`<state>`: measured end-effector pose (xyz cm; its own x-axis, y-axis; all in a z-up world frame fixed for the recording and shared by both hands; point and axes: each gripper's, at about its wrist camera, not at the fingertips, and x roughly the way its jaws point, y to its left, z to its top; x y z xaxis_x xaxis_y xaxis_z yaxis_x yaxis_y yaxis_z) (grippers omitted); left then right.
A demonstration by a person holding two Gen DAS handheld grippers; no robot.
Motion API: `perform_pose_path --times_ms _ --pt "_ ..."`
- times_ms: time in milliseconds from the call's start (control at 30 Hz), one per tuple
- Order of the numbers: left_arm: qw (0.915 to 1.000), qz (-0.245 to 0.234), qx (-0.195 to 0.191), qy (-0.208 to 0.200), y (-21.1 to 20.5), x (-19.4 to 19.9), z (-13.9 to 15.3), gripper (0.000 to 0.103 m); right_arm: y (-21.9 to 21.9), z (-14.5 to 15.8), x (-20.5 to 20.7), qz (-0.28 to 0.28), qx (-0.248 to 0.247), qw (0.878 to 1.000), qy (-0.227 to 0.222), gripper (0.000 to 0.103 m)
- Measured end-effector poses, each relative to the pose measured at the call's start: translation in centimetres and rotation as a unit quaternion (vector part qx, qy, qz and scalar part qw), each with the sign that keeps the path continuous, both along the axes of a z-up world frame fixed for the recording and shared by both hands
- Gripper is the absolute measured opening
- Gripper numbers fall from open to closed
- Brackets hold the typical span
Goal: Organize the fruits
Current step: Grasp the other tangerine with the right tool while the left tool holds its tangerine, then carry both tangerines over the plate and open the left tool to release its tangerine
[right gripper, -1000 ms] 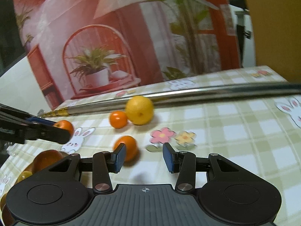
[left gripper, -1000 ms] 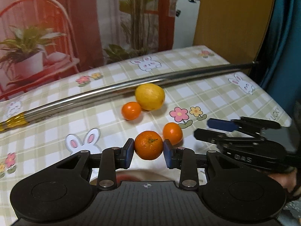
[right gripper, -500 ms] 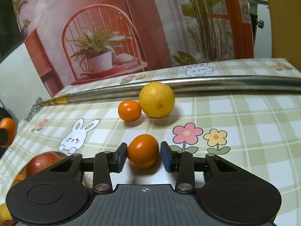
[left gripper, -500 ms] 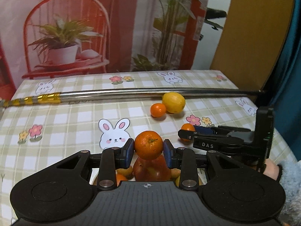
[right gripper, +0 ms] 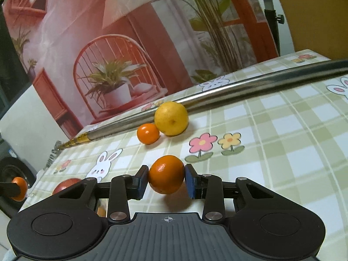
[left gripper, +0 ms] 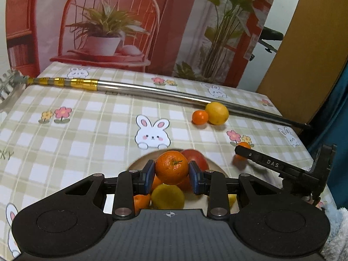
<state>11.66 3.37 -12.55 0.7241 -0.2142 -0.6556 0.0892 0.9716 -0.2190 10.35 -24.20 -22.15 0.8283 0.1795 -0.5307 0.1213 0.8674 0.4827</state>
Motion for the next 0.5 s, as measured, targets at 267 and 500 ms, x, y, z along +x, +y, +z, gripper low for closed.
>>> perform_pose_path --times_ms 267,500 --pt "0.9995 -0.03 0.007 0.008 -1.5 -1.2 -1.0 0.036 0.9 0.4 -1.7 -0.004 -0.009 1.0 0.016 0.033" --pt "0.9992 -0.038 0.007 0.013 -1.9 -1.6 -1.5 0.036 2.0 1.7 -4.9 -0.003 0.019 1.0 0.011 0.033"
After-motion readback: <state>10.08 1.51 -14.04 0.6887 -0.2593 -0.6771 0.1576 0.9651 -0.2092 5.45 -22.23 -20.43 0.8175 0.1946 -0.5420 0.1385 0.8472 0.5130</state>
